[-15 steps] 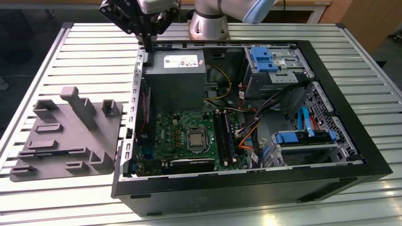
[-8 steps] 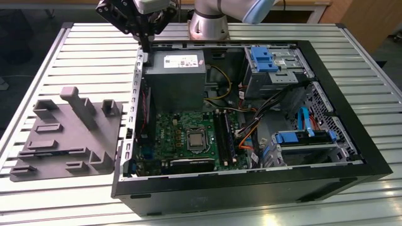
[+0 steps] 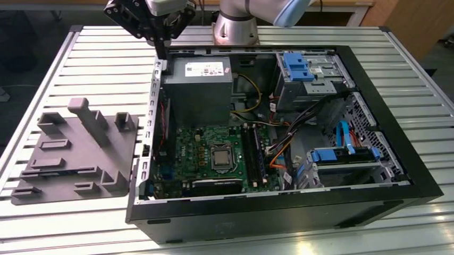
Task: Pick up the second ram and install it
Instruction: 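Reach for the second ram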
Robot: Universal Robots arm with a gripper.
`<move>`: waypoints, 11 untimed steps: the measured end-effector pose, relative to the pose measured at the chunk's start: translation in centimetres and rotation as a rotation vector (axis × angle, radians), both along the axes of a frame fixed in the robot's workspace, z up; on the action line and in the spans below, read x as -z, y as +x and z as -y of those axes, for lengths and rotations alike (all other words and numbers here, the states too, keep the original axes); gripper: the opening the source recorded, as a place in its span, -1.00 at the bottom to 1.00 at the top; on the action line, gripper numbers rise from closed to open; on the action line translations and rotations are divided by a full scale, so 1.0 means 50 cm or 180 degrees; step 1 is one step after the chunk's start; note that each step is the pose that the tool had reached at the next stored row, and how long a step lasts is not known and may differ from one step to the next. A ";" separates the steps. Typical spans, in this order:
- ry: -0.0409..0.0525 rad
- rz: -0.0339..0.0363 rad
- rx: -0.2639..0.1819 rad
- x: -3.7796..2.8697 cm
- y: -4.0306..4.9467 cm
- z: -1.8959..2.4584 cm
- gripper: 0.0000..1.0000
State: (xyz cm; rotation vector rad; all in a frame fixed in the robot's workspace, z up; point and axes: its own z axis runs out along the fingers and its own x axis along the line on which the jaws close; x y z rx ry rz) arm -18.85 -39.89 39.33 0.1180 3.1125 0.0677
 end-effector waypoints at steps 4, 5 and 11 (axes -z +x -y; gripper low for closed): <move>0.0000 0.0000 0.0000 0.000 -0.005 0.0000 -0.79; 0.0000 0.0000 0.0000 0.000 -0.006 0.0001 -0.79; 0.0000 0.0000 0.0000 0.000 -0.013 0.0000 -0.79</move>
